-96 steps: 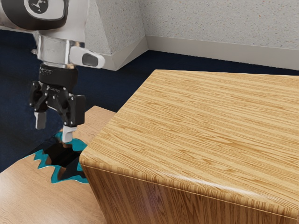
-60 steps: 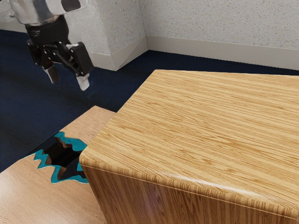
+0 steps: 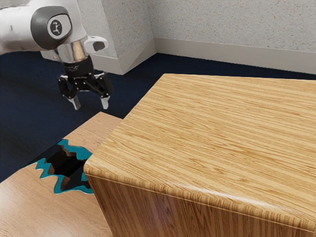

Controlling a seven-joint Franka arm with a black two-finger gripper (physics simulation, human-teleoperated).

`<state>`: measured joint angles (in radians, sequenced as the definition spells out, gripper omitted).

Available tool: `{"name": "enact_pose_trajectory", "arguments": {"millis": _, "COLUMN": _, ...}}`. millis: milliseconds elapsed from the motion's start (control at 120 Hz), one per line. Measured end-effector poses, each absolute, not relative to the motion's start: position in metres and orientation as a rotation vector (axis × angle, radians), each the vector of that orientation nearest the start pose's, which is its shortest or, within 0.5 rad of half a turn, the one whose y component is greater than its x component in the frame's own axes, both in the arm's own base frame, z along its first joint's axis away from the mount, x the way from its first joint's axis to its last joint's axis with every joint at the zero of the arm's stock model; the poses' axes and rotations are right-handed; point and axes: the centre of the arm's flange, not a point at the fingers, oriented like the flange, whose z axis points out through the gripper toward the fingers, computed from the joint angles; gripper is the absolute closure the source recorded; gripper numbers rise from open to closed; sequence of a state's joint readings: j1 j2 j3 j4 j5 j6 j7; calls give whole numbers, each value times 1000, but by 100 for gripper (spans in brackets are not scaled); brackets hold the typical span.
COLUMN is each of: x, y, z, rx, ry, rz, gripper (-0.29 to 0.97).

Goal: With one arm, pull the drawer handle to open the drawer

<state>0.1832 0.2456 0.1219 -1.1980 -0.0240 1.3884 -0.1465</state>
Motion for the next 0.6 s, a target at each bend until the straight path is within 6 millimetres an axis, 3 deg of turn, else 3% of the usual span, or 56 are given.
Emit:
{"name": "enact_pose_trajectory", "arguments": {"millis": 58, "x": 584, "y": 170, "z": 617, "rx": -3090, "ry": -712, "rz": 133, "gripper": 0}}
{"name": "enact_pose_trajectory", "arguments": {"millis": 133, "x": 555, "y": 161, "z": 598, "rx": -3127, "ry": -724, "rz": 149, "gripper": 0}}
{"name": "enact_pose_trajectory", "arguments": {"millis": 233, "x": 502, "y": 127, "z": 610, "rx": -3154, "ry": -672, "rz": 34, "gripper": 0}}
{"name": "enact_pose_trajectory", "arguments": {"millis": 292, "x": 491, "y": 93, "z": 613, "rx": -3166, "ry": -586, "rz": -42, "gripper": 0}}
{"name": "enact_pose_trajectory", "arguments": {"millis": 342, "x": 483, "y": 77, "z": 618, "rx": -3194, "ry": -564, "rz": -124, "gripper": 0}}
{"name": "enact_pose_trajectory", "arguments": {"millis": 600, "x": 469, "y": 67, "z": 636, "rx": -3346, "ry": -704, "rz": -450, "gripper": 0}}
